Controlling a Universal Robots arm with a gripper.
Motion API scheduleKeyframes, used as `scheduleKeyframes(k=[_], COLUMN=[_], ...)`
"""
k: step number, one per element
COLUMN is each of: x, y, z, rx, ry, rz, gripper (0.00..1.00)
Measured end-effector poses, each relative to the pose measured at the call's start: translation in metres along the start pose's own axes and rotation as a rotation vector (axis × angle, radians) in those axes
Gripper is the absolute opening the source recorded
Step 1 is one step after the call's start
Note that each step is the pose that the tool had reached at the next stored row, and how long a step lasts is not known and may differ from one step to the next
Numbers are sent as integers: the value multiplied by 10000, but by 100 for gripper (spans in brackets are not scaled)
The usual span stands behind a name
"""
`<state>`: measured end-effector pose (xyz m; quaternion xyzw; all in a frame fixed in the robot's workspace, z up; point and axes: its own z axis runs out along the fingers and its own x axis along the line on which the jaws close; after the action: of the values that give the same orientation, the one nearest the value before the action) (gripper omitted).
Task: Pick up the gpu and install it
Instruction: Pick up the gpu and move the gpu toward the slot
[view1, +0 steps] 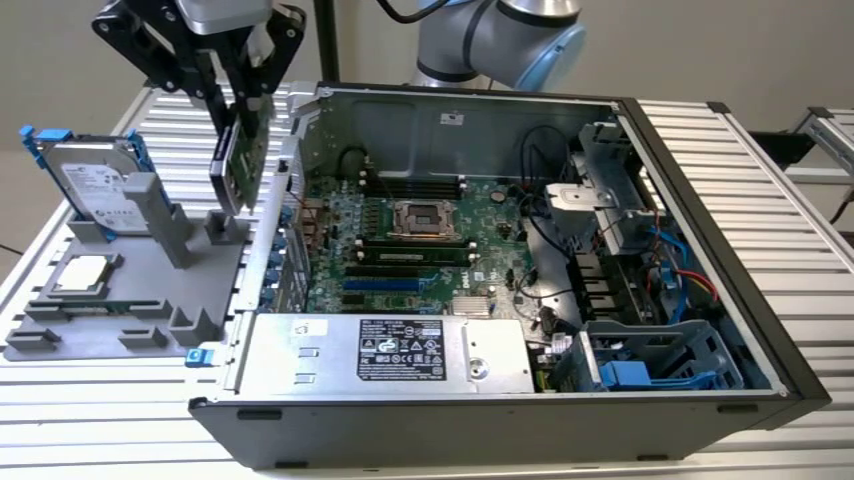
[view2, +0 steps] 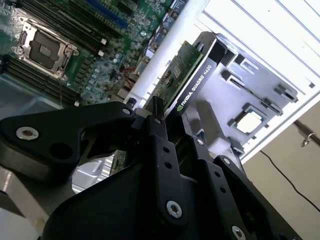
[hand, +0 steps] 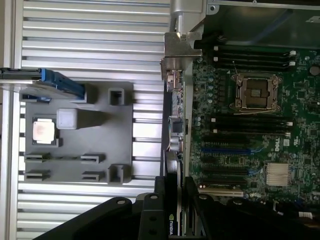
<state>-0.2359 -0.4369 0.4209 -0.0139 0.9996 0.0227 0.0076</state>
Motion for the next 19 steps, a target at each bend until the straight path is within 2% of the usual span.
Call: scheduleKeyframes(k=[19], x=[-151], y=[-4], z=[2], rx=[0], ry=[2], rz=[-41], gripper=[0])
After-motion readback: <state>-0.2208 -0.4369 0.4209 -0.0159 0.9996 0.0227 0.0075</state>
